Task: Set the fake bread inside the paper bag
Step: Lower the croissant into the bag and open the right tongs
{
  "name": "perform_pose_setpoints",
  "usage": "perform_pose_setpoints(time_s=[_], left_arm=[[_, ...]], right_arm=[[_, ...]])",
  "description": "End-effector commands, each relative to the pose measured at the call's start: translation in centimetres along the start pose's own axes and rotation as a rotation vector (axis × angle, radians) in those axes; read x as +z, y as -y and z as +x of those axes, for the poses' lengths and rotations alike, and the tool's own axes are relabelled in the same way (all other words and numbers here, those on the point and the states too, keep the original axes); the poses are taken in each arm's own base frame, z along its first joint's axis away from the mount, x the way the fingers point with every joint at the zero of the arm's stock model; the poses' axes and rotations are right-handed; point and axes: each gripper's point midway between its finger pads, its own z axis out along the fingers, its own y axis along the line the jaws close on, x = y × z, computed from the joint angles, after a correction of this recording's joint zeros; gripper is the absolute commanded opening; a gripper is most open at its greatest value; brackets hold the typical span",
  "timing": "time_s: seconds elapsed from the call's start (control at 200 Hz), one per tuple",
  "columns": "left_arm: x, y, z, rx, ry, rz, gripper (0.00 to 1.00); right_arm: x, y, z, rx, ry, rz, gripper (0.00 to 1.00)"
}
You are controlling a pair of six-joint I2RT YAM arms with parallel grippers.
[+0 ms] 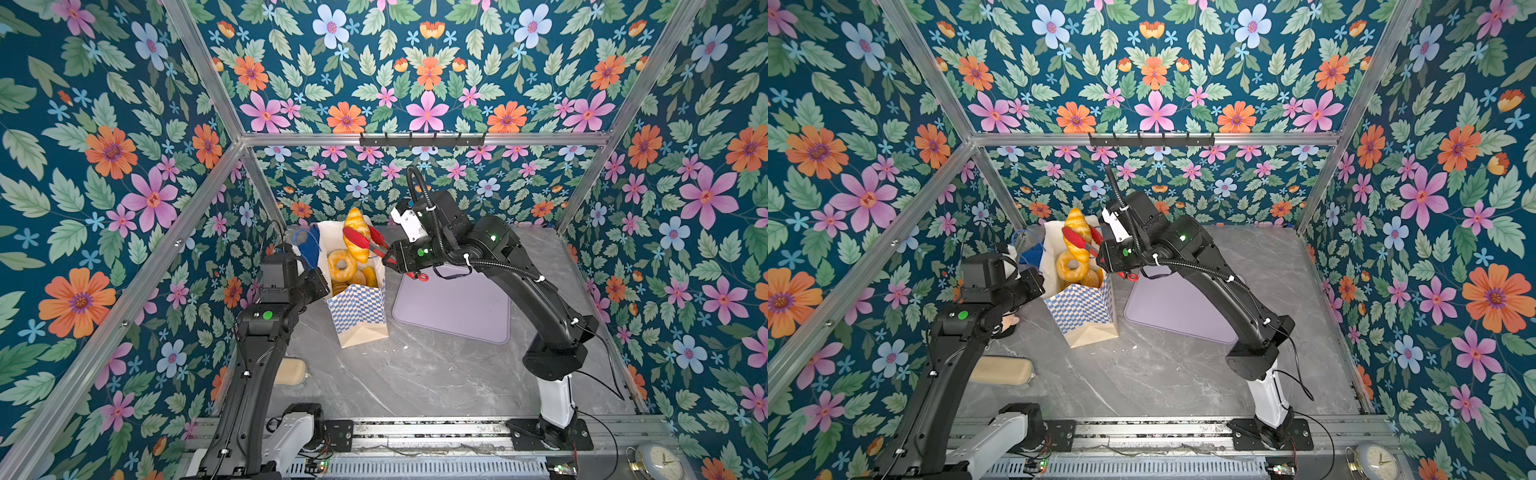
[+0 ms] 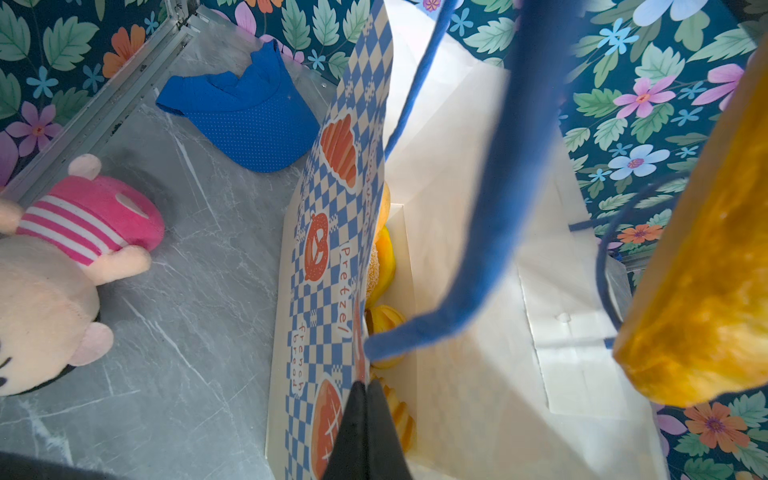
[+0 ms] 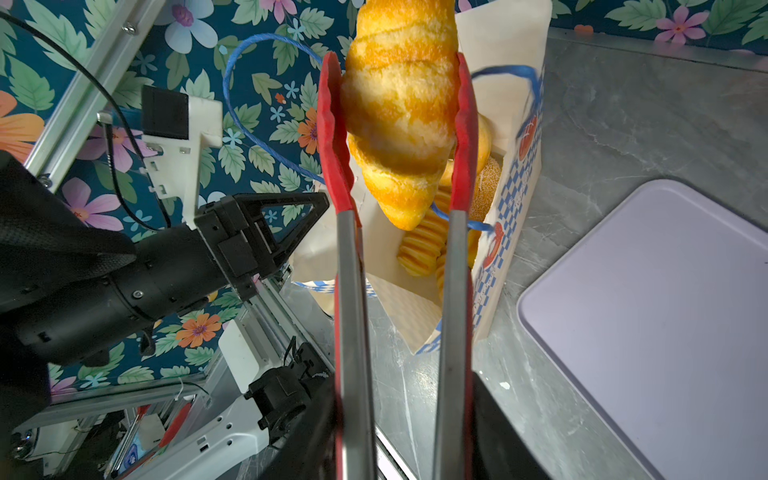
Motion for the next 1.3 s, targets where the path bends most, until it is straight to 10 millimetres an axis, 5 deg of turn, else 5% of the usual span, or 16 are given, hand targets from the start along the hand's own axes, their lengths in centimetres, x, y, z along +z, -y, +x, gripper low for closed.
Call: perform_pose_setpoints(time_s=[0.0, 0.295, 0.62, 0.94, 1.295], left_arm=[[-0.1, -0.1, 0.1, -0.002, -0.001, -0.007, 0.01], [-0.1, -0.1, 0.0, -0.002, -0.002, -0.007, 0.01], [0.0, -0.2, 0.2, -0.003, -0.005, -0.012, 0.01], [-0.2, -0.3, 0.2, -0.002, -0.003, -0.015, 0.01], [-0.2, -0.3, 0.1, -0.001, 0.000, -0.015, 0.01]], right_arm=[[-1.5, -1.1, -2.0, -0.009, 0.094, -0.030, 0.44], [-2.3, -2.5, -3.3, -0.016, 0.144, -0.086, 0.45], [0.8, -4.1, -2.9, 0.001, 0.099, -0.160, 0.45], [5.1, -1.4, -0.7, 0.006, -0.001, -0.054, 0.44], [6.8, 0.9, 1.7, 0.001, -0.089, 0.035, 0.51]])
